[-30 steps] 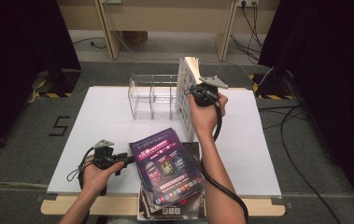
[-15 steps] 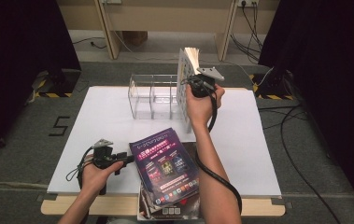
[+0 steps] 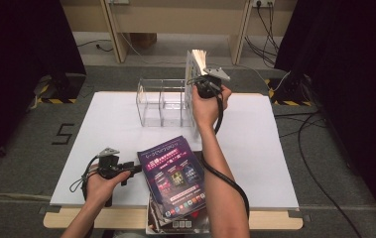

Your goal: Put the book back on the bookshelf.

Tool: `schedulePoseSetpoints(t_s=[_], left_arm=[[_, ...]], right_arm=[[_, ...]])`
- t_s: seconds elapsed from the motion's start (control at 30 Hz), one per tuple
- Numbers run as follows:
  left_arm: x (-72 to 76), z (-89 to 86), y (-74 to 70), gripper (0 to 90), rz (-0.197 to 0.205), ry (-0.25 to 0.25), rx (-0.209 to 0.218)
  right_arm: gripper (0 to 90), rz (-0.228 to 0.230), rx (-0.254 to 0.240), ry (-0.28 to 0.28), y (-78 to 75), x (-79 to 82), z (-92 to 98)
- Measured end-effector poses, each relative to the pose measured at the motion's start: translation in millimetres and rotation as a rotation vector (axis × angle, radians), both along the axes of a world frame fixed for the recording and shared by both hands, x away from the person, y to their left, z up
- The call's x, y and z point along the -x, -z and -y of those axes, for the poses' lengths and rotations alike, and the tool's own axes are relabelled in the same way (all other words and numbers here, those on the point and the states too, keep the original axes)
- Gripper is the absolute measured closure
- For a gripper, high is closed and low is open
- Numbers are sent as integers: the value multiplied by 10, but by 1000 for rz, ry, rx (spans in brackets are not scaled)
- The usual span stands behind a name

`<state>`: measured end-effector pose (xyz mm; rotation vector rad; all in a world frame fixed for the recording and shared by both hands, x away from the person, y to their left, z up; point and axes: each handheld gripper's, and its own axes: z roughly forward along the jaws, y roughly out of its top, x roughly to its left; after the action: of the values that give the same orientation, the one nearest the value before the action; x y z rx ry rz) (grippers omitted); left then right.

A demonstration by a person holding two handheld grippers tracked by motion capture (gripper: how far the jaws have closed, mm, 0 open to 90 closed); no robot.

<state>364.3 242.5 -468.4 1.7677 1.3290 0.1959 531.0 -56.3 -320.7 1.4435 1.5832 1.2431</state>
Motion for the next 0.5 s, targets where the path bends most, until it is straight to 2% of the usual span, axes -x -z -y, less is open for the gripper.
schedulePoseSetpoints(t_s=[0.17, 0.27, 0.33, 0.43, 0.5], left_arm=[[0, 5, 16, 542, -3, 2, -1], [2, 12, 23, 541, -5, 4, -5], [6, 22, 22, 539, -4, 7, -8], [13, 34, 23, 538, -3, 7, -7], [15, 37, 31, 537, -6, 9, -9]], right_arm=[[741, 10, 8, 8, 116, 6, -12], [721, -13, 32, 8, 94, 19, 19], [673, -47, 33, -19, 76, 37, 53], [614, -57, 51, -24, 81, 76, 88], [600, -68, 46, -25, 89, 111, 124]])
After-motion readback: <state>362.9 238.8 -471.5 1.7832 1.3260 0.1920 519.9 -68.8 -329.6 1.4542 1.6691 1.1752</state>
